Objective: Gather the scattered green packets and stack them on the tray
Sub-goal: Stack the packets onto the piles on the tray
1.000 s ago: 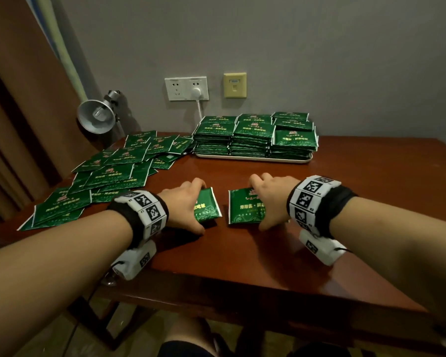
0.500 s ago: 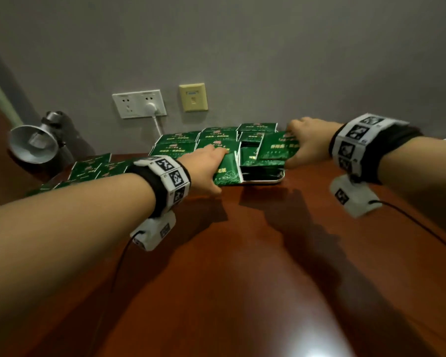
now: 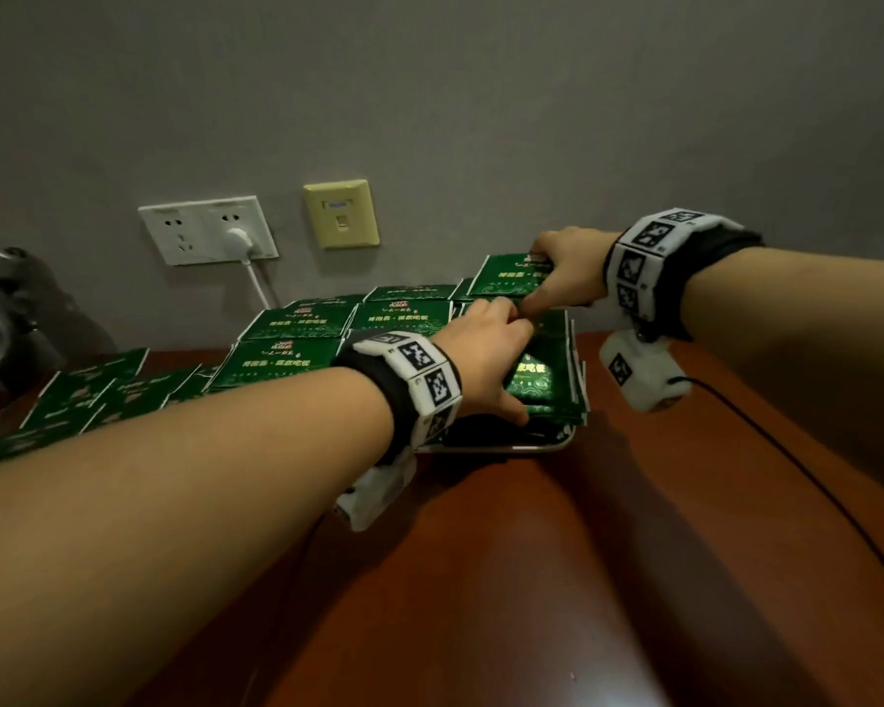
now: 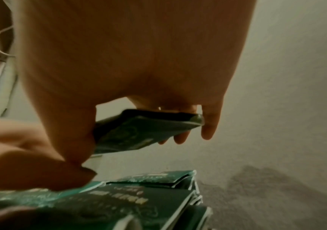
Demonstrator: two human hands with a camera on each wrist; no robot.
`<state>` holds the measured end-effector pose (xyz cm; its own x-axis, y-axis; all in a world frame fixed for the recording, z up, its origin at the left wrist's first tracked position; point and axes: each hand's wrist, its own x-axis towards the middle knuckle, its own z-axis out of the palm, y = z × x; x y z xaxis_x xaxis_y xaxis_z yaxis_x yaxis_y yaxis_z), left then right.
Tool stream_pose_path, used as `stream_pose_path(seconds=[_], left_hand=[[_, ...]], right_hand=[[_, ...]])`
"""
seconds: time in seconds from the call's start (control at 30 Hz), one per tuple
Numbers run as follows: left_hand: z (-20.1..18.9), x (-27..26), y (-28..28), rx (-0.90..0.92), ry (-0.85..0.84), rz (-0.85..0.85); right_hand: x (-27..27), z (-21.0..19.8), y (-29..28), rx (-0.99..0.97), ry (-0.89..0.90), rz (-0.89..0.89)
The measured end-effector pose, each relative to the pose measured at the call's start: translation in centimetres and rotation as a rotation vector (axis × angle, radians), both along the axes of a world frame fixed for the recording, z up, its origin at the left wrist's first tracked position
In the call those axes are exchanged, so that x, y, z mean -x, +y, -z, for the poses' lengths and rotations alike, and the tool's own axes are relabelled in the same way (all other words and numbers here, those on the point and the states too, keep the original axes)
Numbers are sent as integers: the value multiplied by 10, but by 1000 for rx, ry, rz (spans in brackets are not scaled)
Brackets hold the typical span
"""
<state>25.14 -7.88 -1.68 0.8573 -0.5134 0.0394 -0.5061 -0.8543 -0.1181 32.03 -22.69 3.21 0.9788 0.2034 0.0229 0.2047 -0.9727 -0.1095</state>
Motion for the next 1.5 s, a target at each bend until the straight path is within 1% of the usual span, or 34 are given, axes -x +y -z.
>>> stream_pose_path(seconds=[0.13,0.2,0.3,0.47,0.57,0.63,0.7,0.83,0.93,1.07,1.13,1.23,1.33,1.4,1.5], left_hand=[[-7,5,25,54,-19,-7],[-12,11,39,86,-37,-61],[-14,21,54,84,-33,-136],[-10,54,70,24,-7,-192],[-10,86,81,-11,-15,-218],[-7,110,91,-34,10,-261],[1,138,105,-65,83,-324],[27,202,148,-124,221,-448],[46,246,190,-110,254,-541],[55,283,251,-61,259,-687],[56,294,275,-36,214,-786],[58,305,308,-16,128,-1014],[61,307,344,-14,153,-1201],[60,304,365,-10,208,-1268],[58,299,387,32,269,-1285]], right_hand=[[-11,9,15,57,68,-41],[-10,10,20,76,90,-45],[2,6,18,72,24,-61],[53,-2,18,96,-27,-121],[94,0,32,127,-39,-181],[123,5,49,160,-32,-234],[153,13,71,177,-7,-308],[212,36,131,234,125,-461],[248,57,180,252,199,-542],[281,77,239,273,286,-629],[294,85,263,321,301,-660],[301,91,289,483,293,-656],[298,87,300,525,300,-651],[296,87,302,535,308,-638],[297,90,300,551,292,-619]])
